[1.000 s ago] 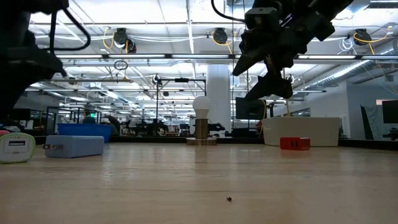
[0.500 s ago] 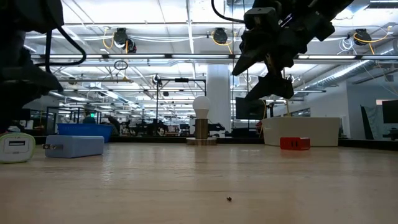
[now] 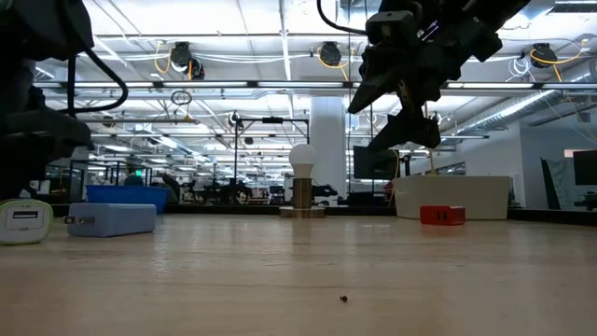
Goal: Pick & Place Office items
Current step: Put the pink charger adapter into the gray bin
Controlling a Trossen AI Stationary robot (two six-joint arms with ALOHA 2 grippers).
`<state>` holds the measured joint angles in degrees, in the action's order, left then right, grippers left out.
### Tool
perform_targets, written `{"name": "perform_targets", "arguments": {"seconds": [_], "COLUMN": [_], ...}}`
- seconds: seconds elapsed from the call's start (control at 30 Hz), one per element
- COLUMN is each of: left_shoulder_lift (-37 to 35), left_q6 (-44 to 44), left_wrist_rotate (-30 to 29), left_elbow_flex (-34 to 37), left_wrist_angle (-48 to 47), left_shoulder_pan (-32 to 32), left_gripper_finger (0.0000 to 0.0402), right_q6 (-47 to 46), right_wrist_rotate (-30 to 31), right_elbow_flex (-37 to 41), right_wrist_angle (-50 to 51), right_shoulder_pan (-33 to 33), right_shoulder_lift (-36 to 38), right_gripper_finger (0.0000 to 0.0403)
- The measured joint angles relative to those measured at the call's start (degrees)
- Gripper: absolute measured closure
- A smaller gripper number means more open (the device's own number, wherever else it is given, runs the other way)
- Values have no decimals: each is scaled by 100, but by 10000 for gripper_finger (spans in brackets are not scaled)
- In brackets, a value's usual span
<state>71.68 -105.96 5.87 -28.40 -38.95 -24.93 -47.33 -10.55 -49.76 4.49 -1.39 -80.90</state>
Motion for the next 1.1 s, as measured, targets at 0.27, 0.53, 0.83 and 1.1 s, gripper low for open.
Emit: {"name": "perform_targets", "arguments": {"seconds": [0.27,0.53,0.83,1.1], "left_shoulder_lift": [22,26,48,42], "left_q6": [196,496,1281,2576], "left_wrist_rotate": [13,235,510,384], "left_elbow_flex": [7,-23,-501,-1172], "left_wrist_angle": [-34,-45,-3,-564], "left_shoulder_pan": [0,4,154,595], "left_gripper_finger": [249,249,249,249], "right_q6": [8,45,621,1646], "right_wrist_rotate": [1,11,145,198], "right_elbow_flex": [0,0,0,0], "right_wrist_angle": [-1,-17,-1389,-1503], "right_shoulder_pan": [-1,0,-2,-2], "right_shoulder_lift": [0,0,2,592], "right_gripper_finger": [108,108,108,108]}}
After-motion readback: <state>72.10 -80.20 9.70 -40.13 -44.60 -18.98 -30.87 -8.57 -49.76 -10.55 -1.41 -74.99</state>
